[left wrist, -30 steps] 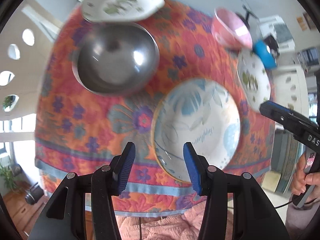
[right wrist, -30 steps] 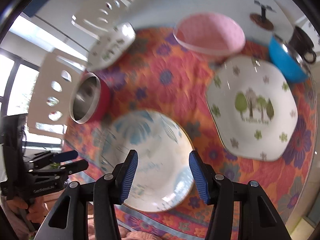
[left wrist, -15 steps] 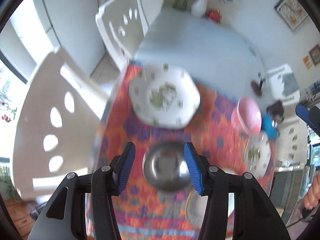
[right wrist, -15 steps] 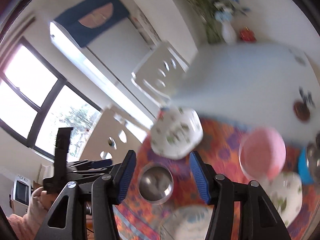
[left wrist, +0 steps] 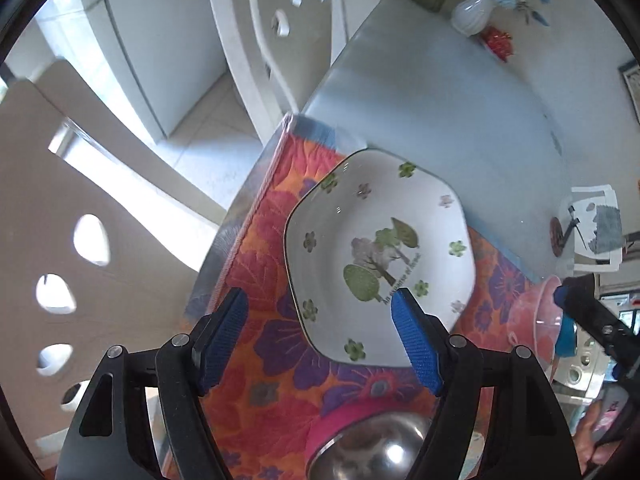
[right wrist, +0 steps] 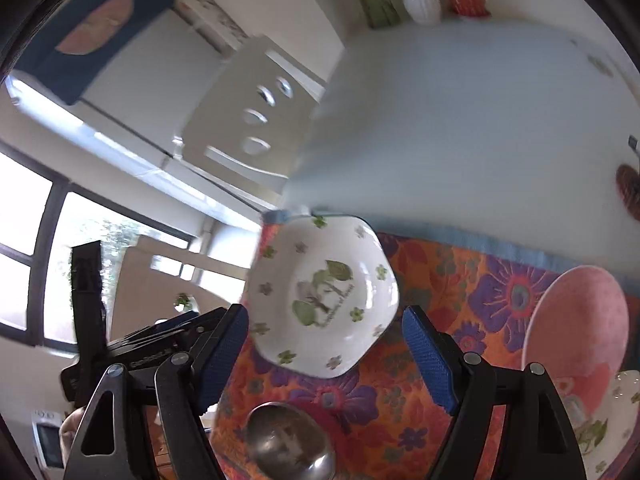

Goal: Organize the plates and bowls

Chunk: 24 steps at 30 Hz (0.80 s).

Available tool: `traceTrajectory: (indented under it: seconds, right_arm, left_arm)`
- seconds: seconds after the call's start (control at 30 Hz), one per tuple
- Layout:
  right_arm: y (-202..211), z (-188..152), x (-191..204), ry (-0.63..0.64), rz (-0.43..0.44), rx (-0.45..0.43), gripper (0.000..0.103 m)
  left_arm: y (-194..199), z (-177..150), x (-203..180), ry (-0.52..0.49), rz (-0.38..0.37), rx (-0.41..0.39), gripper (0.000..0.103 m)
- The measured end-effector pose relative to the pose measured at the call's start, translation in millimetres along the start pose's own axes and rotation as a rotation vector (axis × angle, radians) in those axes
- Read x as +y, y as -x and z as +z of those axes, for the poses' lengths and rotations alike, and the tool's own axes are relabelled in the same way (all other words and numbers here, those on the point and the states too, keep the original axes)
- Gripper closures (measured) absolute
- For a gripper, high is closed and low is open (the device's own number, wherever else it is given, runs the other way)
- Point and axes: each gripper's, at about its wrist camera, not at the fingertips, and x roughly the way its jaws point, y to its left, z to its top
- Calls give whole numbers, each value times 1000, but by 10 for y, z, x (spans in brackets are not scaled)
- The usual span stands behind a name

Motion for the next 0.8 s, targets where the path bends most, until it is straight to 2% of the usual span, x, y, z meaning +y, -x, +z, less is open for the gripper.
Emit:
traceTrajectory:
  seconds: [0.1, 0.33, 0.63, 0.8]
  right_arm:
    - [-409, 57, -73, 17, -88, 59, 26]
    - [-972, 153, -138, 81, -180, 127, 26]
    - [-1372, 203, -189, 126, -227, 175, 26]
    - [-1498, 194, -198, 126, -205, 197, 26]
  left_arm:
    - [-246, 48, 34, 2, 7, 35, 30]
    - [-574, 161, 80, -16, 23, 80, 31]
    - [-743, 217, 25, -57, 42, 72, 32]
    - [-755, 218, -55, -99, 68, 54, 32]
